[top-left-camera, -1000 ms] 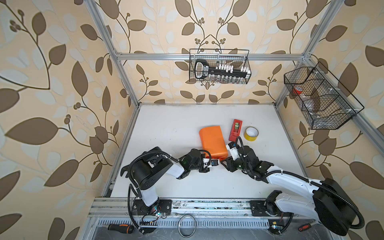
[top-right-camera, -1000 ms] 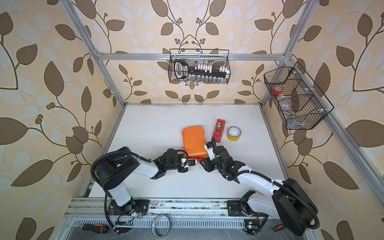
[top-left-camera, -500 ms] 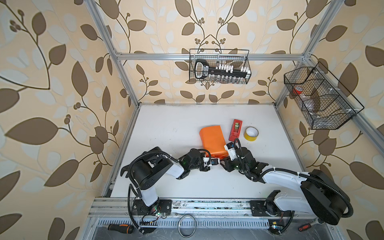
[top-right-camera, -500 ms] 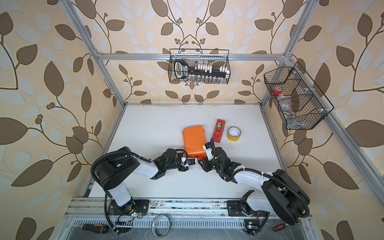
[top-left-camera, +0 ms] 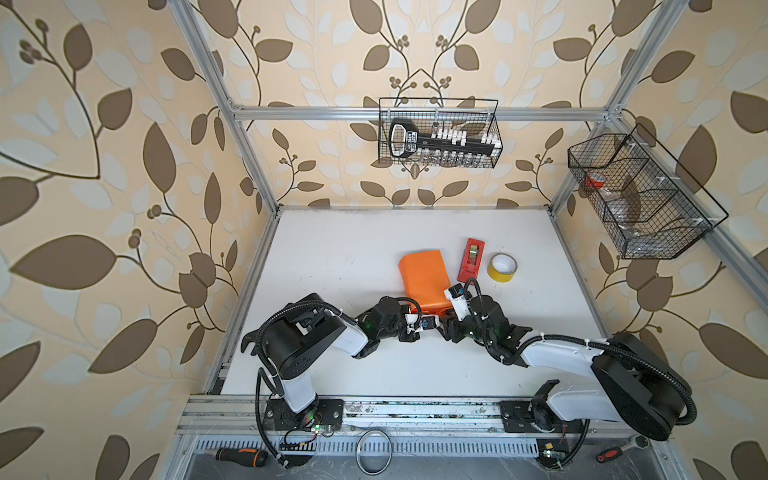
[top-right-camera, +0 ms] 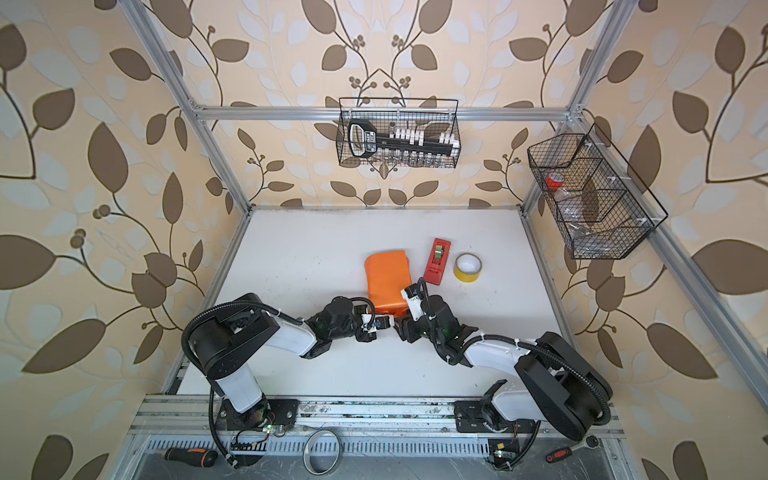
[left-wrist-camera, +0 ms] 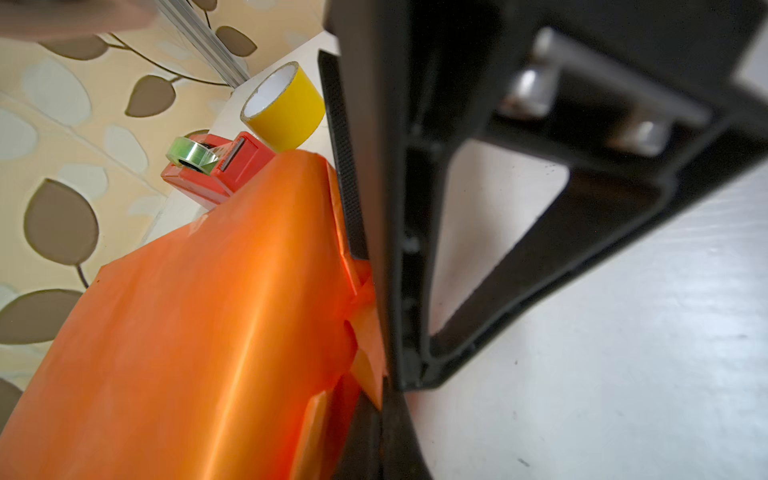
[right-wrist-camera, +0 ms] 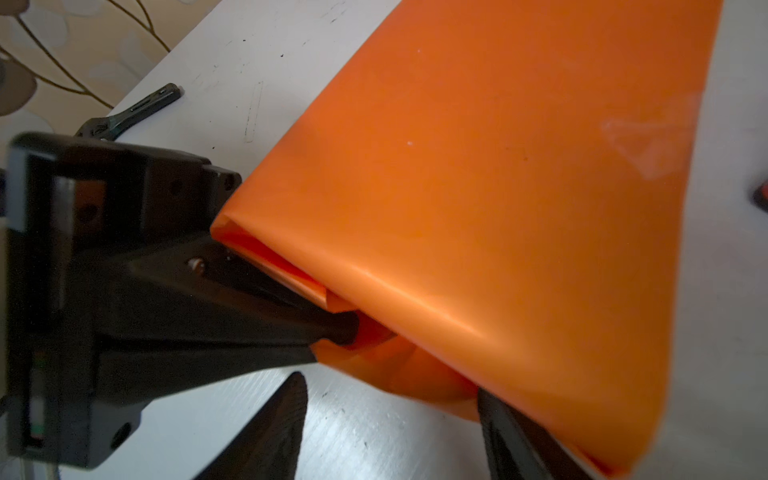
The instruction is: Wrap the gift box in paper
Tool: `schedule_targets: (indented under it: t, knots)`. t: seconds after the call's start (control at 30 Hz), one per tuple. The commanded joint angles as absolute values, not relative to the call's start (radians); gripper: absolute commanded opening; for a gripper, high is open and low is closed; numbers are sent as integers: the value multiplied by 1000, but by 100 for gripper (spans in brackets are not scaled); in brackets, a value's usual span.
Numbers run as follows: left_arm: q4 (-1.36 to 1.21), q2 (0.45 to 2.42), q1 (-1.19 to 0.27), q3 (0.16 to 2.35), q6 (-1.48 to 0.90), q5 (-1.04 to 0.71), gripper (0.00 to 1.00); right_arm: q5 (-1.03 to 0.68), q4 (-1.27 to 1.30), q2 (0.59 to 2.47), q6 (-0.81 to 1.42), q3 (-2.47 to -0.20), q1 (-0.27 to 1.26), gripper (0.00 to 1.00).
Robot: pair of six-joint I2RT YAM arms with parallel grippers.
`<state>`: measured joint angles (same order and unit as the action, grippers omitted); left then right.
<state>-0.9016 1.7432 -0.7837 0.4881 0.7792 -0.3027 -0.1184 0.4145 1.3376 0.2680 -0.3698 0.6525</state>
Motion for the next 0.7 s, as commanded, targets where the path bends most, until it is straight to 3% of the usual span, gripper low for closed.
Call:
schedule_targets:
  t: [0.0,0.33,0.67]
  knots:
    - [-938,1727,-776,487,779,-301,0,-101,460,1367,218,-359,657,72]
    - [-925,1724,-776,490,782,-304,0,-254,541,1468,225,-373,626,74]
    - [-917,1720,-776,490,784,-293,0,-414,603,1473,218,-364,607,58]
